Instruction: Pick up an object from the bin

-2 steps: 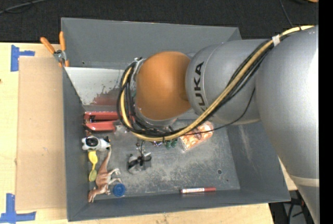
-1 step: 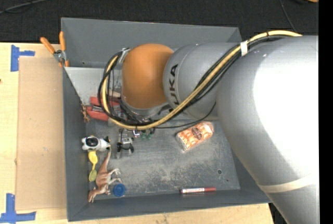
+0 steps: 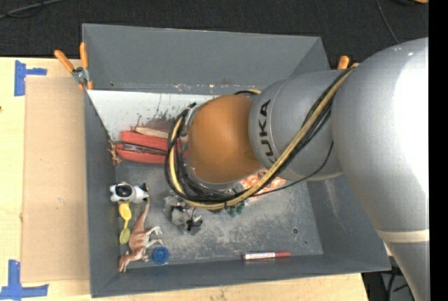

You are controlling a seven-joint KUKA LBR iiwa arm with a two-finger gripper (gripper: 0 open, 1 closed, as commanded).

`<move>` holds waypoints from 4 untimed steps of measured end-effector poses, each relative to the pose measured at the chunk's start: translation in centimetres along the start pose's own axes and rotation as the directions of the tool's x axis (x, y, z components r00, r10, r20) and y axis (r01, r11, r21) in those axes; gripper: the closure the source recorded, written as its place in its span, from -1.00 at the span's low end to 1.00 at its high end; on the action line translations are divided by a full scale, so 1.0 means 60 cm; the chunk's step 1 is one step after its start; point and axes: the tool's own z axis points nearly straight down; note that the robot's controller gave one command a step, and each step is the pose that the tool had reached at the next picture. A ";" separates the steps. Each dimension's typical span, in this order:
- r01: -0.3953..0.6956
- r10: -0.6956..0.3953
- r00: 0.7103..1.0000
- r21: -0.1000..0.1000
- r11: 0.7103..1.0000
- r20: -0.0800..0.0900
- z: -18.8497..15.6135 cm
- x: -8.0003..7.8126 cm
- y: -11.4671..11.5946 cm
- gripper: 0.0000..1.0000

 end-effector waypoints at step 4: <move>-0.003 0.003 1.000 -0.003 1.000 -0.008 -0.118 0.004 0.004 1.00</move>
Offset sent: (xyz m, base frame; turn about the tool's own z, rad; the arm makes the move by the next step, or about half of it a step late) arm 0.0000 0.0000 0.0672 0.0006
